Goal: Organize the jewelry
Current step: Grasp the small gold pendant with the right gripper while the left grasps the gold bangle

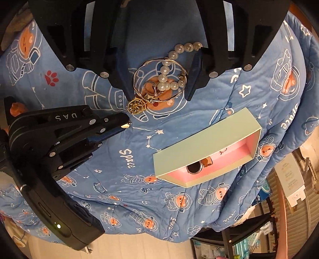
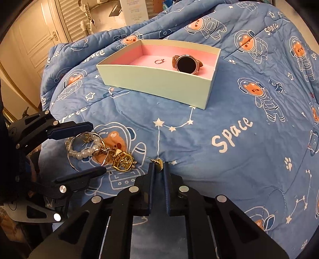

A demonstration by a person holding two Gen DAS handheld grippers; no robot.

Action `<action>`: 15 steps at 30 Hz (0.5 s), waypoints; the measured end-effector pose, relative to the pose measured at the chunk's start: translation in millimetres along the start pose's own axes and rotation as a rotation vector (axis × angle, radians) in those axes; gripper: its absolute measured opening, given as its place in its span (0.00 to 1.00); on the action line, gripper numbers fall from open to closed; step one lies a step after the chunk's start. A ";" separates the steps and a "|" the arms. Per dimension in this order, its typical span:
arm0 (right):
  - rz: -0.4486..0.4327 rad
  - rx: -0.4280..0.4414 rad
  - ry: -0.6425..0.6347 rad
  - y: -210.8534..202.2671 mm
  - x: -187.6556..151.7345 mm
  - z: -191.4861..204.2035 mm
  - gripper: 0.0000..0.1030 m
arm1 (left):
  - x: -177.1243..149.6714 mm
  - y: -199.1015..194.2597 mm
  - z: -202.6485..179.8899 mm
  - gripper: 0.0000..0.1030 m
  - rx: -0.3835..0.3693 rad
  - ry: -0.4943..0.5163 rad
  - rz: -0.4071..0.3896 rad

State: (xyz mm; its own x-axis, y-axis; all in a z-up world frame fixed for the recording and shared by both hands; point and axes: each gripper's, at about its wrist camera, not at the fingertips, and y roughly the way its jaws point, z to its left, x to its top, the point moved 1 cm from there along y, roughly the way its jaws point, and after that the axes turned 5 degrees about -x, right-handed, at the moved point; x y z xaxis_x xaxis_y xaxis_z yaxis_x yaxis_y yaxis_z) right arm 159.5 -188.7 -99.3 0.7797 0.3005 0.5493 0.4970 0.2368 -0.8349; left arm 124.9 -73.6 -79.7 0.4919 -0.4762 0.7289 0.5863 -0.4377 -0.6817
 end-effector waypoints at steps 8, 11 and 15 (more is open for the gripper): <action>-0.009 0.004 0.002 -1.4 -1.3 -0.8 0.05 | -2.1 -13.3 6.5 0.51 -0.012 -0.096 -0.030; -0.011 0.008 -0.003 -1.8 -2.2 -0.4 0.05 | -3.8 -15.5 8.9 0.51 -0.011 -0.120 -0.031; -0.008 0.034 0.021 -1.8 -2.0 -3.4 0.10 | -6.4 -16.7 11.4 0.51 -0.012 -0.145 -0.032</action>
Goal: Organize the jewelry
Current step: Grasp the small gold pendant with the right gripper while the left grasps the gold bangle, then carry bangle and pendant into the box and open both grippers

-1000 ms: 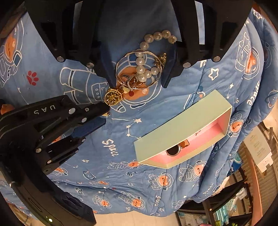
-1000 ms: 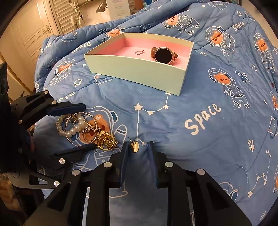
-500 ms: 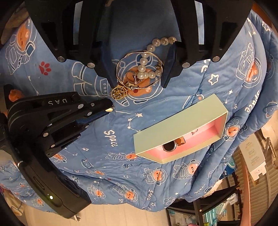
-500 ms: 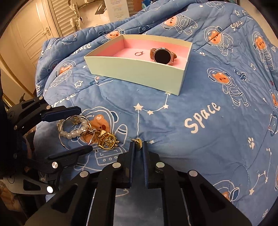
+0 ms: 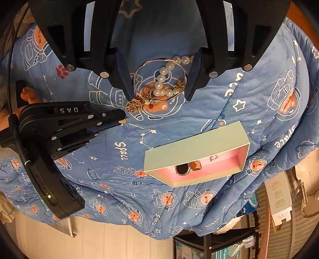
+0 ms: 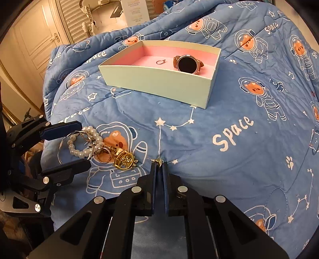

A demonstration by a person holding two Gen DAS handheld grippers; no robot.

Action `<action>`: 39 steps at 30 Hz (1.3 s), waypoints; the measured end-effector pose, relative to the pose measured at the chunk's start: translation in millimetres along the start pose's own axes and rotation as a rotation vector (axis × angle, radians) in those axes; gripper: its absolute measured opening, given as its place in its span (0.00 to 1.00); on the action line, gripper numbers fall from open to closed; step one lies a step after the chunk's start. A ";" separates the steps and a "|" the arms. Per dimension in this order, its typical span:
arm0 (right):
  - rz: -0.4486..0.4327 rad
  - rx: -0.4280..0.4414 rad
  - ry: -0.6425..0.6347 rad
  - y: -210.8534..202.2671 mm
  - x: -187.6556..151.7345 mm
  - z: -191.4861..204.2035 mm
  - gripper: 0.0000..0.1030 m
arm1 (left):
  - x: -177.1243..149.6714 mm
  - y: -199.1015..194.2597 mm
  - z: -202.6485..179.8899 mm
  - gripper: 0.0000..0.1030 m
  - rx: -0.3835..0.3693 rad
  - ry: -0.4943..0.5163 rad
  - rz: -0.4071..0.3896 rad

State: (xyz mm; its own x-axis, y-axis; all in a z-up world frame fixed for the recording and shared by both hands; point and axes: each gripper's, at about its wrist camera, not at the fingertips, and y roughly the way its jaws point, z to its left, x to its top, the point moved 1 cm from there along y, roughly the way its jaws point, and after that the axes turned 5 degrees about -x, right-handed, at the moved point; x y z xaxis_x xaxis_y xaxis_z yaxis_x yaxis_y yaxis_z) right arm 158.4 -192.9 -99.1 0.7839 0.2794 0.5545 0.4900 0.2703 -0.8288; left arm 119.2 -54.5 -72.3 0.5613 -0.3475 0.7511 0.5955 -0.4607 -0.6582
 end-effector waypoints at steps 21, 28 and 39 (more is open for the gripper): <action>-0.018 0.054 0.010 -18.3 13.1 5.6 0.05 | 13.6 -18.3 12.6 0.51 -0.007 -0.099 -0.061; -0.040 0.113 0.026 -32.7 38.6 4.7 0.05 | 35.2 -26.6 28.0 0.51 -0.030 -0.144 -0.081; -0.052 0.109 -0.015 -30.3 98.7 -7.2 0.05 | 96.0 10.8 80.7 0.51 -0.028 -0.183 0.028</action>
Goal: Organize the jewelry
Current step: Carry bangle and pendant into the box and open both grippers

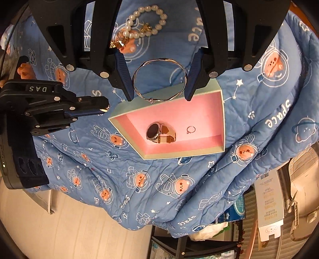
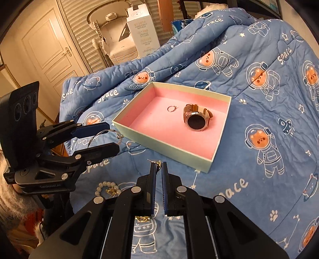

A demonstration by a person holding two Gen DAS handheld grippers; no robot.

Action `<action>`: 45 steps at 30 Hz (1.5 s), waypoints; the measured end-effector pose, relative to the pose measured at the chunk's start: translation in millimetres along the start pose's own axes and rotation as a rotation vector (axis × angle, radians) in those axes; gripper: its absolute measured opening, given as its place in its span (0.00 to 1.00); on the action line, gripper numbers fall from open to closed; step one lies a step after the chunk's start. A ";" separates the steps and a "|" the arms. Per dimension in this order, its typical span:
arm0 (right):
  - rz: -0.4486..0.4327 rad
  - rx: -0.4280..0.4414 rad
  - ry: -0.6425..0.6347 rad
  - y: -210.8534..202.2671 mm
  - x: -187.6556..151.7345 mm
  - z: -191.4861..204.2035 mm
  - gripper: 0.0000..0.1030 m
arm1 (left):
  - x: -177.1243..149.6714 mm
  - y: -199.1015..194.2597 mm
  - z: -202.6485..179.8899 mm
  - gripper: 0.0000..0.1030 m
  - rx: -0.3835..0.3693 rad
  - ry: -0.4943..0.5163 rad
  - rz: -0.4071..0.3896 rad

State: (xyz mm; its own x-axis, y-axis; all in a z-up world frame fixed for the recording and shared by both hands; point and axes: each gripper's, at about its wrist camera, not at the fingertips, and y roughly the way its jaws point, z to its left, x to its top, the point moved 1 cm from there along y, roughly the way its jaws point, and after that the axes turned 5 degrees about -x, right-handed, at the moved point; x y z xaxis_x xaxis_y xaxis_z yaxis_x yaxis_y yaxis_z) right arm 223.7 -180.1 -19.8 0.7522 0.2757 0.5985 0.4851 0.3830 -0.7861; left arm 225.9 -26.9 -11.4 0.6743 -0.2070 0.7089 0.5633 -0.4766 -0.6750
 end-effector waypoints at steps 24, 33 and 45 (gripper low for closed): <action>0.197 -0.080 -0.078 79.4 60.1 -23.5 0.05 | 48.5 116.7 42.6 0.51 0.076 0.057 0.297; 0.243 -0.104 -0.167 95.8 59.4 -13.9 0.05 | 43.7 131.1 36.6 0.51 0.104 0.135 0.331; 0.270 -0.117 -0.205 110.7 55.4 -9.5 0.06 | 47.5 128.8 38.9 0.60 0.129 0.165 0.323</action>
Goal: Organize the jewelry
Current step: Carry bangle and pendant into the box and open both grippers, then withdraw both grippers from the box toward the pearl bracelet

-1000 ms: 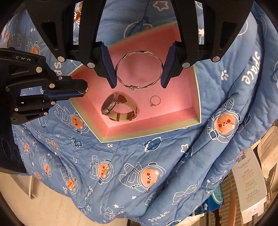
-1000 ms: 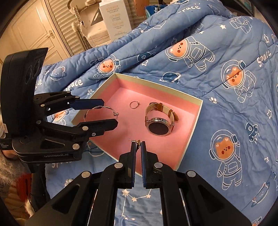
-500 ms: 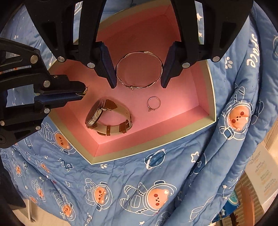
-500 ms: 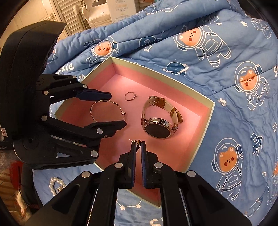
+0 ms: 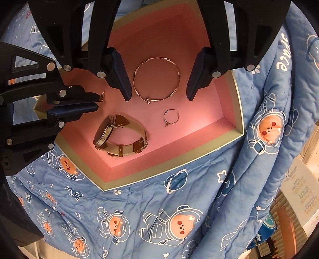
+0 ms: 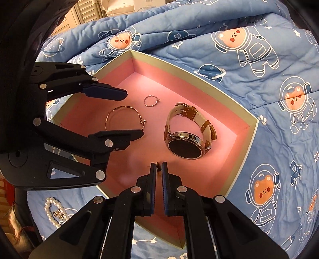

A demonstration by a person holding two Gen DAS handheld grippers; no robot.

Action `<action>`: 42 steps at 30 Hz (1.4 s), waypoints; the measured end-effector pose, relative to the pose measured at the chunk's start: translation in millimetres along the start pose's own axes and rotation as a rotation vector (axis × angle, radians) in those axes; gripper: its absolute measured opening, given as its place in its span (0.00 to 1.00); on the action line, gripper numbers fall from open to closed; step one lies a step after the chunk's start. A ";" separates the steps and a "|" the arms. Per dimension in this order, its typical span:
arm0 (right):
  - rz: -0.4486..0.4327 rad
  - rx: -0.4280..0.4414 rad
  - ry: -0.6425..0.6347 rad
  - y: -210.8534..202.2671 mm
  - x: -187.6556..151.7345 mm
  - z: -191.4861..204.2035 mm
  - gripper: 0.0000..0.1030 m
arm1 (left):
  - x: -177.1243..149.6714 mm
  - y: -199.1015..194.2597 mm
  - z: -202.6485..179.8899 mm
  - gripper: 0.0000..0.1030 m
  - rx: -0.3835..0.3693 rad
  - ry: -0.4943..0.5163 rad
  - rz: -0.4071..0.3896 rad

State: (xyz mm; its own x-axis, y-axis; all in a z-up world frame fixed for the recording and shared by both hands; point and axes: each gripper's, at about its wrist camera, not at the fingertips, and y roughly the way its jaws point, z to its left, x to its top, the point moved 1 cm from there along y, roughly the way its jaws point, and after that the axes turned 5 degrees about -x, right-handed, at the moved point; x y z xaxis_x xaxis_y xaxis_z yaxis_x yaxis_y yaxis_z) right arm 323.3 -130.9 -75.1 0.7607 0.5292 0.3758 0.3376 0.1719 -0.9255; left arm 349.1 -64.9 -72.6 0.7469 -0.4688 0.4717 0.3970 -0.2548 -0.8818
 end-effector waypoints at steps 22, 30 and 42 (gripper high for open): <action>-0.256 -0.022 0.124 -75.6 -55.7 -1.9 0.65 | -67.8 -116.5 12.1 0.90 -0.002 -0.196 -0.332; -0.258 0.015 0.145 -81.3 -92.7 21.5 0.65 | -127.4 -122.0 -11.8 0.90 -0.024 -0.227 -0.342; -0.253 0.049 0.087 -74.2 -134.5 53.8 0.64 | -182.0 -107.4 -55.0 0.90 -0.072 -0.214 -0.287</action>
State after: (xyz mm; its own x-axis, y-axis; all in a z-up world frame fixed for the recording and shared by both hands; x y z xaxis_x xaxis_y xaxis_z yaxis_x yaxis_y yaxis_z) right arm 166.1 -170.1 -59.6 0.7013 0.3909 0.5962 0.4974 0.3307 -0.8020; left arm 141.2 1.3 -63.5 0.7083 -0.1839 0.6816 0.5736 -0.4128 -0.7075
